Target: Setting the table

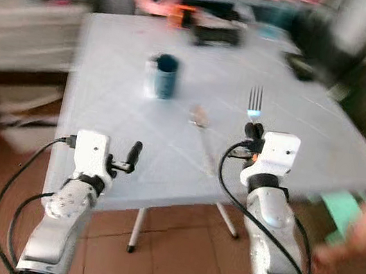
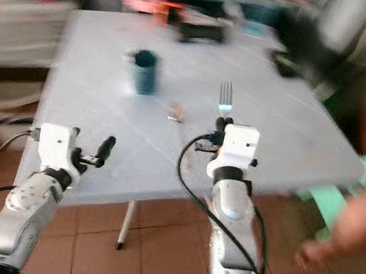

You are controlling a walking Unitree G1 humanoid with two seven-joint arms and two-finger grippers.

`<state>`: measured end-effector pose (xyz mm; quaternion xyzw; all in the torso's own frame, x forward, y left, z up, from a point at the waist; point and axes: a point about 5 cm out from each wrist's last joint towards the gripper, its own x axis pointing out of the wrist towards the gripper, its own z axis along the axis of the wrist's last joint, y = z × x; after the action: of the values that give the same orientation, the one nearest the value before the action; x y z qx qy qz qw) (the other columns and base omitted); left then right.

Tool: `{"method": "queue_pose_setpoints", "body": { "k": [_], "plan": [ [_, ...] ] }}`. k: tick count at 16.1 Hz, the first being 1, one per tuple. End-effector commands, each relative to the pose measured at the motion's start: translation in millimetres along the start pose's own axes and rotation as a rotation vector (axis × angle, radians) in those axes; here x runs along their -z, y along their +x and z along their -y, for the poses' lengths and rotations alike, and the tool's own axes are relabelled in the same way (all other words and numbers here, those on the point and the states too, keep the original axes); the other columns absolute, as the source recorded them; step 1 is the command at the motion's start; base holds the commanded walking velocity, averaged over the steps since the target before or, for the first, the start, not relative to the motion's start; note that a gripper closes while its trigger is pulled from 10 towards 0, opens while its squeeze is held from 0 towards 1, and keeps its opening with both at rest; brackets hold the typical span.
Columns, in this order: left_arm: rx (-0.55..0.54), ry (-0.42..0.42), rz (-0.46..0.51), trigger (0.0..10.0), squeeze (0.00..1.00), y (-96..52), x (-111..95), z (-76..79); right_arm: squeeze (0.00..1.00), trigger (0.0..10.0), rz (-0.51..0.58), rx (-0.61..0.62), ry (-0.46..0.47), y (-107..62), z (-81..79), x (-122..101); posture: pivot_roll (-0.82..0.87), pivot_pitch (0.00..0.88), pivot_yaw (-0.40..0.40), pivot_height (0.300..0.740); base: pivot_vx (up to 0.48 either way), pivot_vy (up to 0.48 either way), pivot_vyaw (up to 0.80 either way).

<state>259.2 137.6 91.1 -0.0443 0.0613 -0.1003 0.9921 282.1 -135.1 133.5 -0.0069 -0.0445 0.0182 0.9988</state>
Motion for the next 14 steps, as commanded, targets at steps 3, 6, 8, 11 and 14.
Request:
{"method": "queue_pose_setpoints", "body": {
  "k": [3, 6, 8, 11, 14],
  "plan": [
    [0.003, 0.007, -0.001, 10.0, 0.00, 0.4, 1.1, -0.1, 0.00, 10.0, 0.016, 0.010, -0.007, 0.9, 3.9, -2.7, -0.02, 0.000, 0.014, 0.740, 0.000, 0.318, -0.51],
    [-0.027, 0.011, 0.022, 10.0, 0.00, 3.4, -3.2, -3.6, 0.00, 10.0, 0.020, 0.014, -0.012, 1.9, 5.6, -3.4, -0.02, 0.000, 0.015, 0.740, 0.000, 0.334, -0.41],
    [-0.028, 0.012, 0.023, 10.0, 0.00, 4.3, -3.6, -4.1, 0.00, 10.0, 0.027, 0.007, -0.015, 2.7, 5.6, -4.2, -0.02, 0.000, 0.014, 0.740, 0.000, 0.334, 0.00],
    [-0.032, 0.013, 0.023, 10.0, 0.00, 4.0, -2.9, -4.5, 0.00, 10.0, 0.028, -0.024, -0.035, 2.1, 2.4, -4.5, -0.02, 0.000, 0.011, 0.740, 0.000, 0.331, 0.00],
    [-0.036, 0.016, 0.024, 10.0, 0.00, 4.3, -2.4, -4.4, 0.00, 10.0, 0.034, -0.055, -0.031, 1.6, -0.6, -5.0, -0.02, 0.000, 0.010, 0.740, 0.000, 0.196, 0.72]
  ]
}}
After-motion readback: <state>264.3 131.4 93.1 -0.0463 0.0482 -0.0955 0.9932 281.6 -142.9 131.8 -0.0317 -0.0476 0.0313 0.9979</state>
